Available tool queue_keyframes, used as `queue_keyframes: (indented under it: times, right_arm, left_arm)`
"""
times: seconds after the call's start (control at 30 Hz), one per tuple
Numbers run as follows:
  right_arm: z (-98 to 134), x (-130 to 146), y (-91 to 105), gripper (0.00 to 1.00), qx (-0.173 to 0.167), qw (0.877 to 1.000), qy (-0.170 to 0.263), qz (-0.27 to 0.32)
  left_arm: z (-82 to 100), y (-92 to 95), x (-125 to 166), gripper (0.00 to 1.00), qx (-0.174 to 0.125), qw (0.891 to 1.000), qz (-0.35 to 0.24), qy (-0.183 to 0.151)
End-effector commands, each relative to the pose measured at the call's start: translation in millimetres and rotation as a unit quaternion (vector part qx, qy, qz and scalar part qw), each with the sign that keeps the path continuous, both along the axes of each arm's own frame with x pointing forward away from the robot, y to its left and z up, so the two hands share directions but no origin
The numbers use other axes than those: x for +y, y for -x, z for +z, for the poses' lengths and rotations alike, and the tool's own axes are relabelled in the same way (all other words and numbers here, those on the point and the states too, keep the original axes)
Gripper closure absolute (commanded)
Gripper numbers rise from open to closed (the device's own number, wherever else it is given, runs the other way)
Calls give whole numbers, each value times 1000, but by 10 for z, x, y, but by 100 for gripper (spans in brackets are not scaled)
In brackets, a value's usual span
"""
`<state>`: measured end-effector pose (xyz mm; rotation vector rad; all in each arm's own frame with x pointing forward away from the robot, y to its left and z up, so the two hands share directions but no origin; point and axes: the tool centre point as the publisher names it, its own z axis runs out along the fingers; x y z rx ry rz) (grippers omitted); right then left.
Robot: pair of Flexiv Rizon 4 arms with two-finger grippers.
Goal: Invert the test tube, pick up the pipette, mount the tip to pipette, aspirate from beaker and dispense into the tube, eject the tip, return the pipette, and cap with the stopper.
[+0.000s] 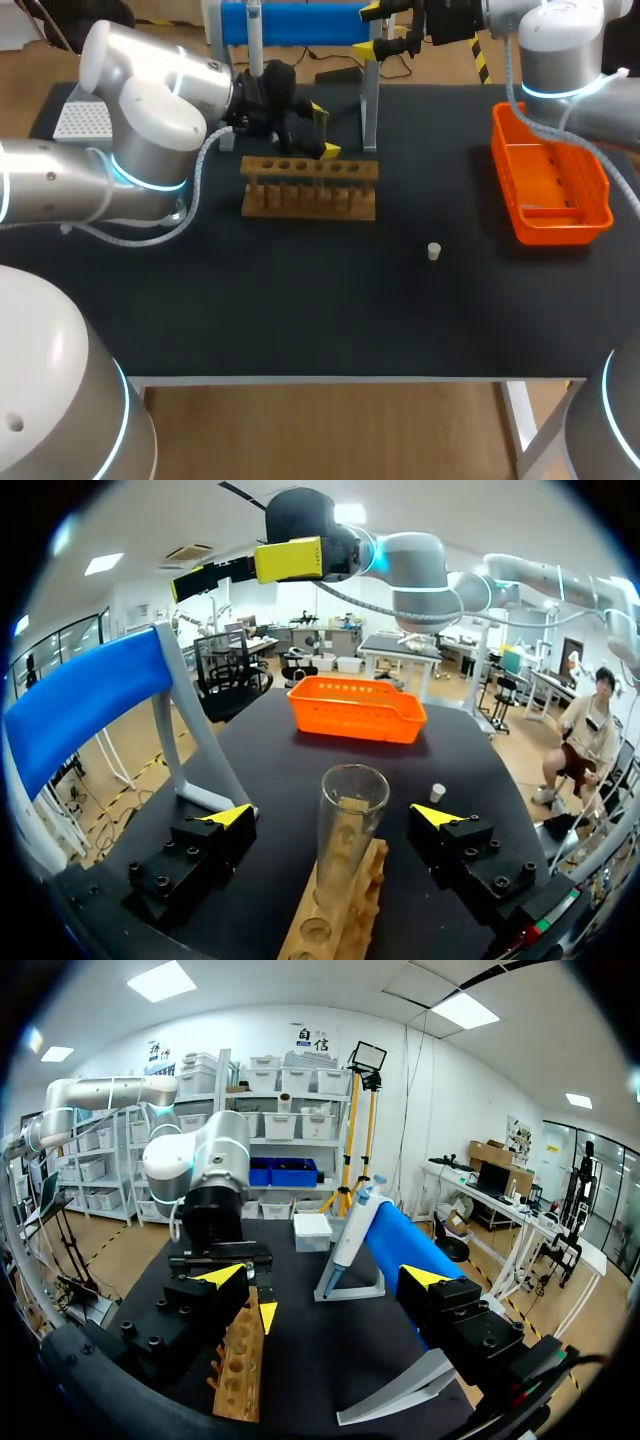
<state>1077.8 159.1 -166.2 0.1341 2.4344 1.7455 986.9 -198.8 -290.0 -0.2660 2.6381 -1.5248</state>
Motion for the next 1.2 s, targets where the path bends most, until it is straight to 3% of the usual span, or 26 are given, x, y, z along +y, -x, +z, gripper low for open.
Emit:
queue_keyframes:
  times: [0.03,1.2]
  right_arm:
    - [7,-7,-5,0,1,1000,2,1]
    - [7,-7,-5,0,1,1000,2,1]
  left_arm:
    - [-60,-42,-48,0,2,1000,-10,-3]
    - [-115,-16,-27,0,5,1000,-3,-9]
